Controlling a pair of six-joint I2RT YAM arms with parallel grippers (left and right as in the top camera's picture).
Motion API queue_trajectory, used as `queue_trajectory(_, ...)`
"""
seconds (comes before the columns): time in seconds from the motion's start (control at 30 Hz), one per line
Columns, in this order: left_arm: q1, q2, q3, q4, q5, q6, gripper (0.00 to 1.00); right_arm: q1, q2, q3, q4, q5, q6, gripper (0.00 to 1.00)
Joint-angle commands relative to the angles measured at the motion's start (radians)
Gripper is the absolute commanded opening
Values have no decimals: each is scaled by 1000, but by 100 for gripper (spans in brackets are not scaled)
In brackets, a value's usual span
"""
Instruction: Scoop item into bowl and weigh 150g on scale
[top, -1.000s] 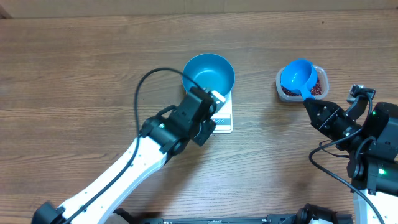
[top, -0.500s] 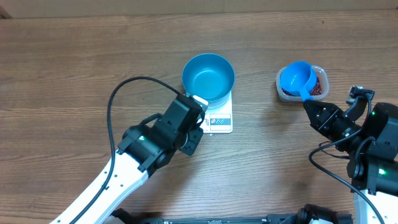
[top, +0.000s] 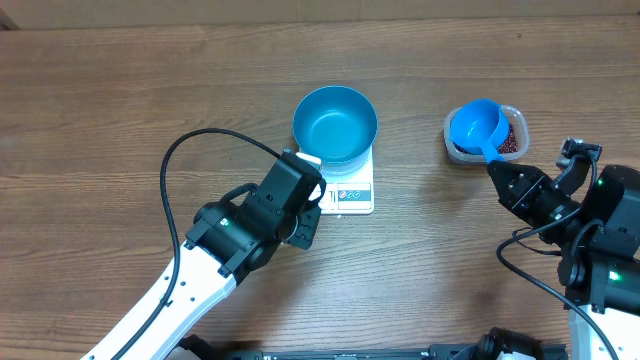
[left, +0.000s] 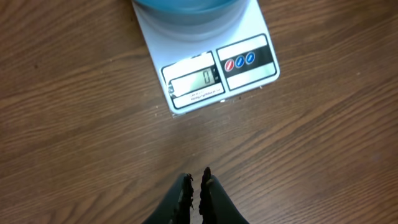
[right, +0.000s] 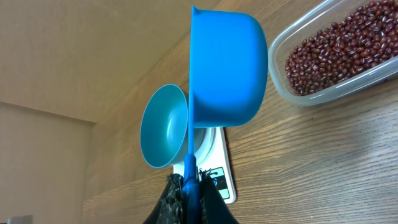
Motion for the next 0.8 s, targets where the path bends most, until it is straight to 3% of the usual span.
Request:
queue_trajectory(0.0, 5, -14, 65, 8, -49, -15, 11, -4, -12, 37, 1, -7, -8, 4)
queue_trajectory(0.13, 5, -14, 77, 1, -119, -7, 17, -4, -12, 37, 1, -7, -8, 4)
queue_trajectory(0.23, 5, -14, 77, 2, -119, -4, 32, -4, -12, 37, 2, -6, -8, 4)
queue_trajectory(0.27, 5, -14, 77, 4, -119, -4, 44, -4, -12, 37, 2, -7, -8, 4)
queue_trajectory(0.3, 5, -14, 77, 7, -119, -4, 83, -4, -12, 37, 2, -7, -8, 4)
queue_trajectory(0.33, 5, -14, 77, 10, -119, -4, 100, -4, -12, 37, 1, -7, -8, 4)
queue_trajectory(0.77, 5, -13, 76, 11, -117, -4, 100, -4, -12, 37, -5, -7, -8, 4)
